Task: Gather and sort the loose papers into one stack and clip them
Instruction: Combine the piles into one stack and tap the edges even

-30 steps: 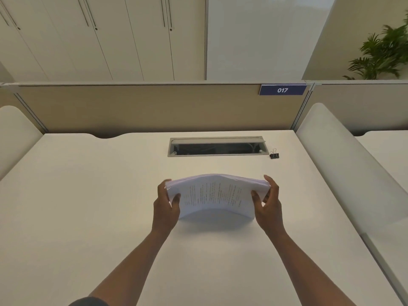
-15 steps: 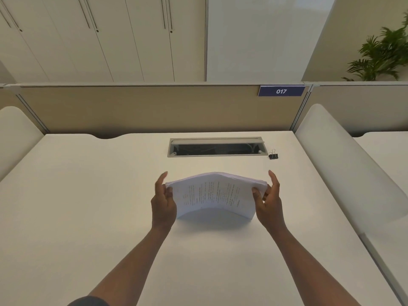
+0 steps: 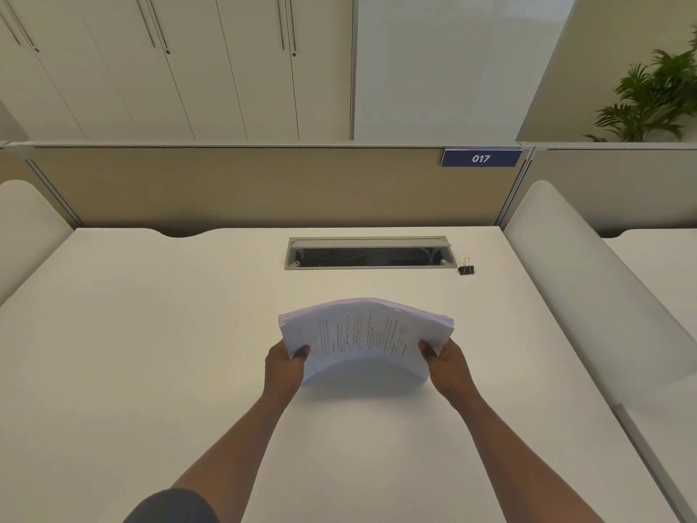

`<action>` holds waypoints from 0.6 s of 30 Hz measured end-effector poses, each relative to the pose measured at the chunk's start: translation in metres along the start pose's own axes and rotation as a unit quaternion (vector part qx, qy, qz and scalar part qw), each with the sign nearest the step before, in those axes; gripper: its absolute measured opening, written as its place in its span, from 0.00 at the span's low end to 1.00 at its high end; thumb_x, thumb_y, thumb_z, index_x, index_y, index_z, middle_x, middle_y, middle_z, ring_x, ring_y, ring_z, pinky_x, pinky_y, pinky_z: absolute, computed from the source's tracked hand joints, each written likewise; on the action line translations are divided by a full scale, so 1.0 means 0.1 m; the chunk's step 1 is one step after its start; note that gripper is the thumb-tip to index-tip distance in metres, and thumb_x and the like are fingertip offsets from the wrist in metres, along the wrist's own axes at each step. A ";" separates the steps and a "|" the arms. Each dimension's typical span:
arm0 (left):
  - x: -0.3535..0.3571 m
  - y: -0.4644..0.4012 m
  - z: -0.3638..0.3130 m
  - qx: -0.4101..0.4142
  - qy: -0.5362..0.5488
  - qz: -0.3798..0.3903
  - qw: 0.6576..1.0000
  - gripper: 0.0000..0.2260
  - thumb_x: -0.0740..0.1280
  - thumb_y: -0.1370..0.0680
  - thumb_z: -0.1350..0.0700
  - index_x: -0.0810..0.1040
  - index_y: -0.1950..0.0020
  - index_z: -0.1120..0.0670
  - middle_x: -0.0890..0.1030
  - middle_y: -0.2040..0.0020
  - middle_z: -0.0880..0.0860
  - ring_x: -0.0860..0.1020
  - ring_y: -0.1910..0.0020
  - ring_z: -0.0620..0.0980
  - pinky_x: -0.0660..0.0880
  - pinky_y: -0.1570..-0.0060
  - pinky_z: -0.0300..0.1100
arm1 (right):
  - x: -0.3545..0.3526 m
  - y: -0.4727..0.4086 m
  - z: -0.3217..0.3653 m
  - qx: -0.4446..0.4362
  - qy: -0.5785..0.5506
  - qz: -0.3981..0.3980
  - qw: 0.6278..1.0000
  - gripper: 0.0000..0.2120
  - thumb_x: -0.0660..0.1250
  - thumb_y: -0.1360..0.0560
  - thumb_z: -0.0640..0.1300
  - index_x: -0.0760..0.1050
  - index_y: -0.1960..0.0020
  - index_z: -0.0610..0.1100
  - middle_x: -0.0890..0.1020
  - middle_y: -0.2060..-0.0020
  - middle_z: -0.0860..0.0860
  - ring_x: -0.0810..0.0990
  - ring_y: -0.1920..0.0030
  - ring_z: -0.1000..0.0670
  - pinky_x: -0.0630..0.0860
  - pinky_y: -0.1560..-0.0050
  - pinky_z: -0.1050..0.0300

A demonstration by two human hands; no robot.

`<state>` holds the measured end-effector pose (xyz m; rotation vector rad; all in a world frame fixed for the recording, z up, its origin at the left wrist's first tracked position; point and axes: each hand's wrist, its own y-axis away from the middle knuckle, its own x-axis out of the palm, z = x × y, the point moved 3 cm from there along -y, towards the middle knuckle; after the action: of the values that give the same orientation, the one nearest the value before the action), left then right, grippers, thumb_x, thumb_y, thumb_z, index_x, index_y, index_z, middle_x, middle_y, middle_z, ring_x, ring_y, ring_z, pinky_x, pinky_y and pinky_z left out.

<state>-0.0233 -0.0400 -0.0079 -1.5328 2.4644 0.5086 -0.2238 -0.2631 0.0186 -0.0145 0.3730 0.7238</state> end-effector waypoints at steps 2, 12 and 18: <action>-0.01 0.00 -0.10 -0.008 -0.013 -0.031 0.999 0.03 0.66 0.23 0.63 0.78 0.55 0.58 0.81 0.59 0.57 0.78 0.58 0.59 0.74 0.59 0.47 | 0.00 -0.01 0.02 -0.003 0.008 -0.001 1.000 0.12 0.62 0.21 0.40 0.75 0.39 0.43 0.83 0.49 0.47 0.81 0.48 0.47 0.75 0.62 0.70; -0.23 -0.01 -1.20 0.157 -0.200 -0.031 0.967 0.10 0.62 0.22 0.61 0.75 0.63 0.53 0.74 0.68 0.50 0.71 0.71 0.46 0.64 0.70 0.35 | -0.07 -0.07 0.08 0.114 0.053 -0.053 0.991 0.28 0.69 0.25 0.45 0.62 0.30 0.42 0.75 0.36 0.43 0.76 0.39 0.43 0.73 0.40 0.46; -0.13 -0.03 -1.58 0.224 -0.305 0.068 0.923 0.14 0.63 0.23 0.57 0.73 0.69 0.47 0.74 0.70 0.46 0.74 0.69 0.48 0.65 0.67 0.36 | 0.09 -0.10 0.69 -0.098 0.224 -0.026 0.969 0.25 0.66 0.25 0.55 0.65 0.30 0.51 0.72 0.32 0.53 0.72 0.34 0.50 0.65 0.32 0.44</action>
<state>-0.0124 -0.0914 0.1420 -0.8583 2.0114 0.3374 -0.1880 -0.2547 0.0790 -0.3788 0.7282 0.6996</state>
